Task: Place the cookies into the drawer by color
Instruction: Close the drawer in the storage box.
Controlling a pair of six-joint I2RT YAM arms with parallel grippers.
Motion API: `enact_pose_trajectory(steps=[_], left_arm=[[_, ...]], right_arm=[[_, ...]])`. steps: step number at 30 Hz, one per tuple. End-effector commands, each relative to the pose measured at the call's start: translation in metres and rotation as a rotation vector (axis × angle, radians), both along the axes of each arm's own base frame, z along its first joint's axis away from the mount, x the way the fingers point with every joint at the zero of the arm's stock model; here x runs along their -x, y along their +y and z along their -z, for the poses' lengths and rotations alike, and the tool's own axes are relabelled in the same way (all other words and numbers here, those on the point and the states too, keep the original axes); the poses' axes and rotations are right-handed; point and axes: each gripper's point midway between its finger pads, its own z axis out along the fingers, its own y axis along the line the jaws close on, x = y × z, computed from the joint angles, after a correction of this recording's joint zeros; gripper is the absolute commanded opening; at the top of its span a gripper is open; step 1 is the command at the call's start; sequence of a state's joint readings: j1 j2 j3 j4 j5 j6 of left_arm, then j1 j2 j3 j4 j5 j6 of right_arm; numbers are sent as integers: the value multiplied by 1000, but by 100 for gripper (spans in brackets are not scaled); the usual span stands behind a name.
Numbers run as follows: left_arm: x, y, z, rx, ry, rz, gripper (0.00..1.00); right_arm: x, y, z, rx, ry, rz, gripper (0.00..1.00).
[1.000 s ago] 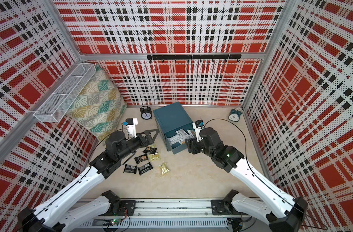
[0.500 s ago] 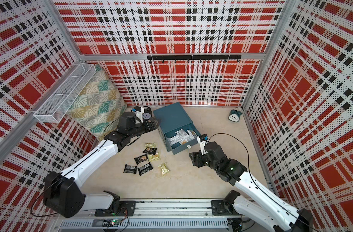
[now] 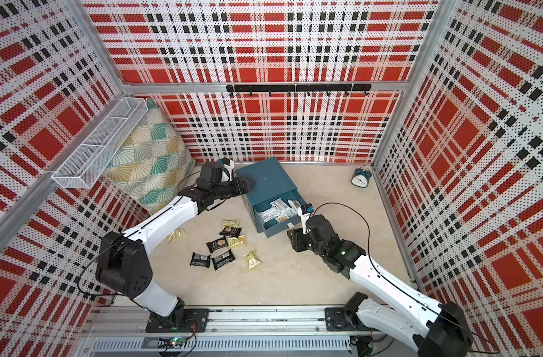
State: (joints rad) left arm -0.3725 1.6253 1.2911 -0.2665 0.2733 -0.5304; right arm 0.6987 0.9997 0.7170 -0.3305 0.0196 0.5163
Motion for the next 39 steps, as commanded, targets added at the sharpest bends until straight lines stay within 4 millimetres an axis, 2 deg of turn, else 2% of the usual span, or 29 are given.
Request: enact_pose_trajectory(steps=[1, 6, 11, 22, 25, 31, 35, 39], left_arm=[[1, -2, 10, -45, -2, 49, 87], [4, -3, 24, -67, 14, 74, 87], [6, -5, 33, -56, 39, 99, 87], [12, -10, 24, -18, 22, 127, 88], [15, -12, 19, -3, 7, 140, 88], [16, -12, 12, 16, -16, 141, 89], [16, -12, 10, 29, -20, 140, 90], [16, -10, 7, 34, -28, 133, 95]], right_arm=[[-25, 14, -34, -50, -99, 14, 45], [-52, 28, -49, -54, -134, 25, 42], [-79, 36, -48, -73, -127, 49, 41], [-127, 65, -49, -213, -91, 96, 41], [-127, 61, -50, -235, -92, 128, 42], [-101, 30, -49, -270, -109, 200, 51], [-87, 23, -29, -292, -69, 205, 53], [-87, 29, -9, -348, -16, 195, 51]])
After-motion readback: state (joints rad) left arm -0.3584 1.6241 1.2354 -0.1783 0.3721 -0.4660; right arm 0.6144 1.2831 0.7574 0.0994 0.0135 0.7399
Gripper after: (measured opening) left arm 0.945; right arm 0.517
